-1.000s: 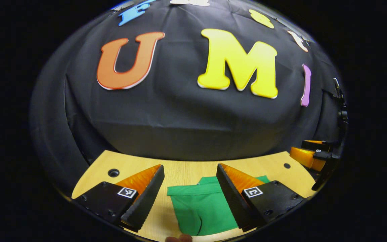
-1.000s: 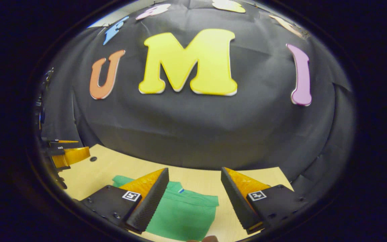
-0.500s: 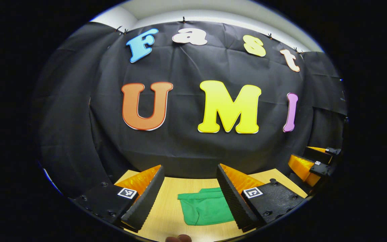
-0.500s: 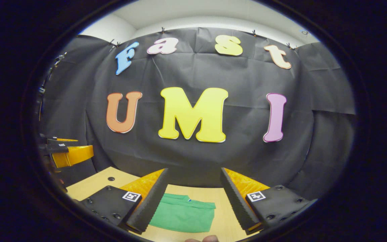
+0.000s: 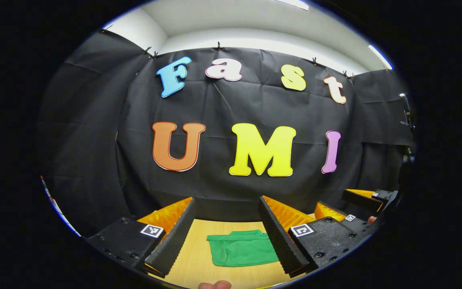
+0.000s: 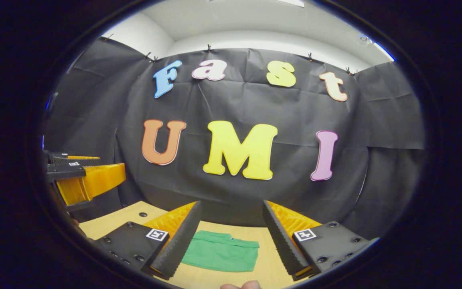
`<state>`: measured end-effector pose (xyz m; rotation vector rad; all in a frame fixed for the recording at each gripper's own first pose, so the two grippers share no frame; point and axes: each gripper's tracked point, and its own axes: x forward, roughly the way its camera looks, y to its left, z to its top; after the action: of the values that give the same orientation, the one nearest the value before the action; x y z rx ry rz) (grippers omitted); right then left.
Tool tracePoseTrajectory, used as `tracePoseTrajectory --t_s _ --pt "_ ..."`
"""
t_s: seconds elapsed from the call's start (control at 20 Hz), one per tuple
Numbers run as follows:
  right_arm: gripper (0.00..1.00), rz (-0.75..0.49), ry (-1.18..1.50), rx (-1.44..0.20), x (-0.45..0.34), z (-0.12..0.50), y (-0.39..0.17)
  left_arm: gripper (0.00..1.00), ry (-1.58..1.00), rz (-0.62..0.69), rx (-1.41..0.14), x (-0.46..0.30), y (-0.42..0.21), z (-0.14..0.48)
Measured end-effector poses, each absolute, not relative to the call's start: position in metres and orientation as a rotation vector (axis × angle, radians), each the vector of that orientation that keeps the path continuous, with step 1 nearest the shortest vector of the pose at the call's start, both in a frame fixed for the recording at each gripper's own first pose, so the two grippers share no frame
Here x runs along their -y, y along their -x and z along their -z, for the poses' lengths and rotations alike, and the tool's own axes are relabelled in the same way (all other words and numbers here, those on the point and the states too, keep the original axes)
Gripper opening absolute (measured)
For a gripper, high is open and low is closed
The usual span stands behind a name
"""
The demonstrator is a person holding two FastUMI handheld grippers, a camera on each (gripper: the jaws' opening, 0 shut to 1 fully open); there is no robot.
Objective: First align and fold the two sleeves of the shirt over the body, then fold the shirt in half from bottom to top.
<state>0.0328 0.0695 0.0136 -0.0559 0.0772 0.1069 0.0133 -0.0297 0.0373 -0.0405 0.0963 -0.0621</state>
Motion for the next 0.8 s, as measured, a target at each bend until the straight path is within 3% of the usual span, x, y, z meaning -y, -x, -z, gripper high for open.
tracePoseTrajectory --t_s 0.8 --pt "0.98 -0.069 -0.003 -0.050 -0.064 -0.031 -0.033 0.99 0.011 0.043 -0.106 0.032 -0.005 -0.035"
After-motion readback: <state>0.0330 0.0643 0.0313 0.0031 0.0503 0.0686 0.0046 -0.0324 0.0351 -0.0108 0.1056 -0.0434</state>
